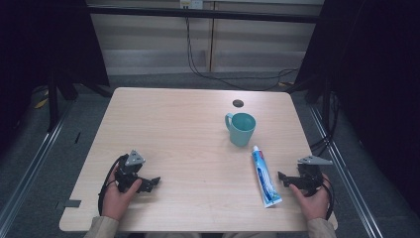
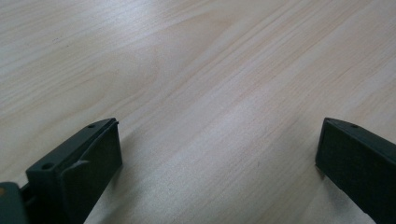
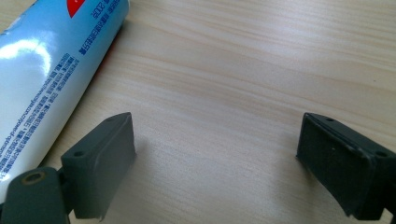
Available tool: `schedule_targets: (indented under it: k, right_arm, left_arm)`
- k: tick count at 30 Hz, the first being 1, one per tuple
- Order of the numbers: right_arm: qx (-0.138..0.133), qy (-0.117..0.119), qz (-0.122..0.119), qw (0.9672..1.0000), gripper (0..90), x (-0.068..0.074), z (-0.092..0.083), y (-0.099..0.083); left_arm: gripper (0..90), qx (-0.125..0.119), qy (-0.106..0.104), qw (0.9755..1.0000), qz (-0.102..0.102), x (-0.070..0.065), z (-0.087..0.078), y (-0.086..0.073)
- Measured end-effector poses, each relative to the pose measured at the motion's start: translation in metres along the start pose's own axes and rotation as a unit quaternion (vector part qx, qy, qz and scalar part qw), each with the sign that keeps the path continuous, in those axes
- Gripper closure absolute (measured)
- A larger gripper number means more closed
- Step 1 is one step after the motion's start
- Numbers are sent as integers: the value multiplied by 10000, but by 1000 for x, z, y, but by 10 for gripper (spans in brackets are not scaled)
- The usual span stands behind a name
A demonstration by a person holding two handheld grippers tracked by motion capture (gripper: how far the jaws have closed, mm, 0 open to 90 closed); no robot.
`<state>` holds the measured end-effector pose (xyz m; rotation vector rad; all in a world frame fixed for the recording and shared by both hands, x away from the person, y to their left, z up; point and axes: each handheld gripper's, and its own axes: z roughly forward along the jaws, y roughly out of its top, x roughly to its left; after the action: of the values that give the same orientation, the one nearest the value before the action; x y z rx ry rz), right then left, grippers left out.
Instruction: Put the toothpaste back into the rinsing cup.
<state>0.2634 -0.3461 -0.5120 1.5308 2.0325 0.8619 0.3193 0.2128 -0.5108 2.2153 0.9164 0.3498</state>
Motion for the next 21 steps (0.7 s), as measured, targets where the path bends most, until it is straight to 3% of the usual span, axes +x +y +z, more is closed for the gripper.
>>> schedule_targets:
  k: [7, 12, 15, 21]
  right_arm:
    - [4, 4, -5, 10000, 112, 0, 0, 0]
    - [216, 24, -26, 9998, 157, 1, -1, 6]
    - [357, 91, -50, 9993, 181, 3, -4, 15]
    - [331, 273, -190, 9989, 202, 12, -18, 42]
  left_arm:
    - [0, 33, 11, 10000, 31, 0, -1, 0]
    - [0, 20, 13, 10000, 14, 0, -1, 0]
    - [0, 15, 14, 10000, 6, 0, 0, 0]
    - [0, 19, 13, 10000, 13, 0, 0, 0]
